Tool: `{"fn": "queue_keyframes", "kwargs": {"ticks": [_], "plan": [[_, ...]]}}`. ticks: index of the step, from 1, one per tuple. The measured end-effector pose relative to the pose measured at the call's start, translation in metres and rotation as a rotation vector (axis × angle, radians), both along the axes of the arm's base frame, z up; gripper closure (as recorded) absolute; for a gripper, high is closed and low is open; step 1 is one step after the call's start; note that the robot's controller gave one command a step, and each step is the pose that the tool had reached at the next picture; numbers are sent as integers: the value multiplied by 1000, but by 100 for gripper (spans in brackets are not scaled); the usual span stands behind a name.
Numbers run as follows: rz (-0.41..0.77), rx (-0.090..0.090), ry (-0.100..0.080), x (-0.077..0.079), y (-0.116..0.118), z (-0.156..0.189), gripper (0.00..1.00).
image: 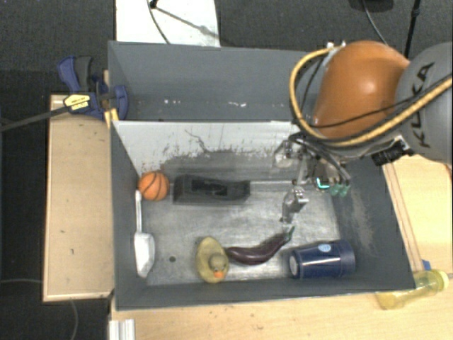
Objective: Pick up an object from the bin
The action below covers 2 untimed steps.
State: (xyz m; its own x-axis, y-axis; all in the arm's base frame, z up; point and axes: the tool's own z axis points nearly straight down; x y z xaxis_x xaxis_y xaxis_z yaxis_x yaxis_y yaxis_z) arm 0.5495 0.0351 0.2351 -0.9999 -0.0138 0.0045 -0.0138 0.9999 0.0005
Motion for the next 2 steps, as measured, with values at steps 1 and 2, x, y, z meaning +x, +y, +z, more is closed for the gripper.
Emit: {"fn": "queue_keyframes", "kwargs": {"ticks": [1,2], "plan": [[-1,0,-8,2,0,4,0],[76,0,-11,-17,1,-41,0]]}}
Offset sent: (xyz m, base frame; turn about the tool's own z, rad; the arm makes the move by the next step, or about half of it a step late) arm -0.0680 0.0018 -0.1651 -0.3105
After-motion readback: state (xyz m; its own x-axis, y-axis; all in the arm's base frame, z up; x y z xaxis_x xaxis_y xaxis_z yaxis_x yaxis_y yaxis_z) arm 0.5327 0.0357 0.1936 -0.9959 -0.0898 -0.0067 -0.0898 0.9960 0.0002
